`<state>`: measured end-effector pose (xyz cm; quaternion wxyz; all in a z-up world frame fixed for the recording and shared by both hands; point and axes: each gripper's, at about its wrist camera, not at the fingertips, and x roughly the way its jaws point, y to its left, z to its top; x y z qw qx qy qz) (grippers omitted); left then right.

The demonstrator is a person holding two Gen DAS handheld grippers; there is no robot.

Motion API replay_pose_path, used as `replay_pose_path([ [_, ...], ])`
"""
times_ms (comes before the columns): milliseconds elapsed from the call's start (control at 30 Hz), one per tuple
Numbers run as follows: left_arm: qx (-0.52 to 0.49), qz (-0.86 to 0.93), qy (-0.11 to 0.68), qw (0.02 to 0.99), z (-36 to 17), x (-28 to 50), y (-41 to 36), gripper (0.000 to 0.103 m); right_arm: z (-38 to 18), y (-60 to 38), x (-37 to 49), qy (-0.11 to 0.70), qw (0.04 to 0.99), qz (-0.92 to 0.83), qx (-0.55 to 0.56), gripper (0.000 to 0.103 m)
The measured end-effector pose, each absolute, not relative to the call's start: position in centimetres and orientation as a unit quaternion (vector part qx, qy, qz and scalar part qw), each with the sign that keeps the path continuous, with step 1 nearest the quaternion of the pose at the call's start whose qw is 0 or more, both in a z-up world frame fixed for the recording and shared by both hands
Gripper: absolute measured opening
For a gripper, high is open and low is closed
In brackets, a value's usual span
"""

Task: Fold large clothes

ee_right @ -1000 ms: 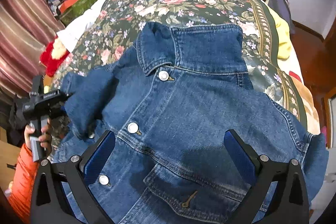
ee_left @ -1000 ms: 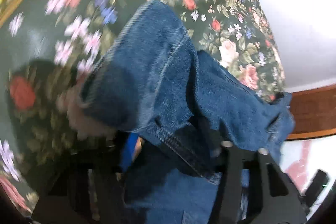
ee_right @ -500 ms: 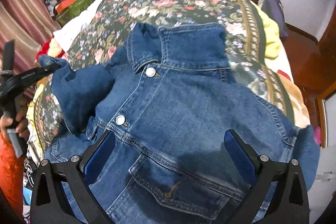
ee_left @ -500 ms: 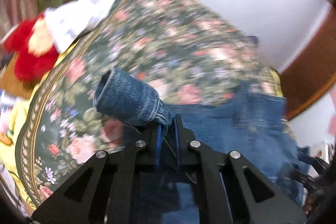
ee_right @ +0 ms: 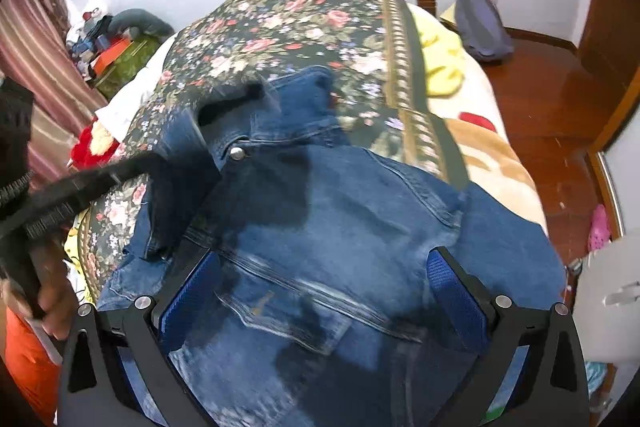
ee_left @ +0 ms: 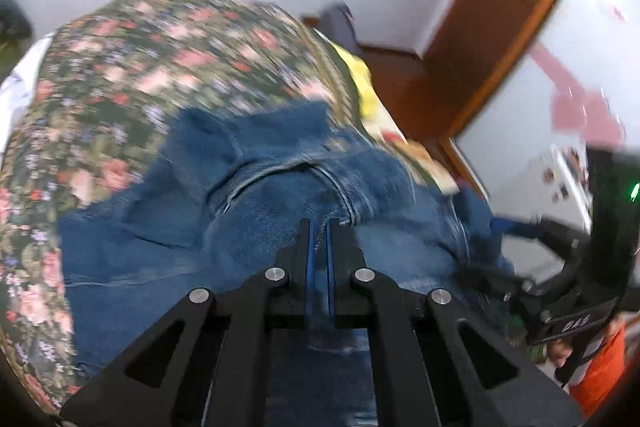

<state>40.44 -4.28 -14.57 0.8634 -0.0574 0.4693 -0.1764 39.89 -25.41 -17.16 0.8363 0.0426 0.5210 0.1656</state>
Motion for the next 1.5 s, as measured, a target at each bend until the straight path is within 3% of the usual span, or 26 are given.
replay_pose_path([
  [267,-0.062,-0.228,0.515,0.824,-15.9,38.5,-6.1,0.006,-19.1,-25.9,40.2,0.54,0.821,0.174,0.068,0.103],
  [367,-0.03,-0.202,0.496,0.844,-14.3,37.9,-4.5,0.019,-20.7,-25.1,41.0,0.553,0.812,0.175,0.07,0.103],
  [433,-0.017,-0.171,0.481,0.86,-13.6,38.0,-1.7,0.043,-21.6,-24.4,41.6,0.565,0.803,0.174,0.071,0.099],
  [500,-0.01,-0.141,0.472,0.87,-13.6,38.1,0.8,0.051,-22.7,-23.6,42.3,0.58,0.79,0.188,0.065,0.083],
  [533,-0.002,-0.11,0.47,0.876,-14.1,38.3,3.0,0.054,-23.4,-23.2,42.7,0.587,0.786,0.182,0.063,0.081],
  [667,0.012,-0.033,0.488,0.872,-17.2,38.5,8.9,0.055,-25.2,-22.5,43.9,0.602,0.777,0.168,0.079,0.077],
  [833,0.018,0.029,0.556,0.83,-24.7,38.3,15.3,0.055,-26.5,-20.8,44.4,0.605,0.776,0.161,0.077,0.074],
  [1000,-0.021,0.047,0.576,0.816,-29.0,37.8,18.5,0.06,-25.7,-18.7,43.9,0.597,0.784,0.168,0.04,0.043],
  [1100,-0.033,0.049,0.566,0.822,-29.3,37.3,19.1,0.065,-23.4,-18.1,42.9,0.564,0.809,0.165,0.008,0.032],
  [1300,0.001,0.05,0.558,0.829,-29.2,36.4,18.8,0.07,-20.2,-18.1,42.1,0.531,0.83,0.169,-0.013,0.03],
  [1500,0.0,0.053,0.559,0.828,-29.0,35.7,18.0,0.074,-23.7,-19.0,42.4,0.572,0.806,0.149,-0.029,0.031],
])
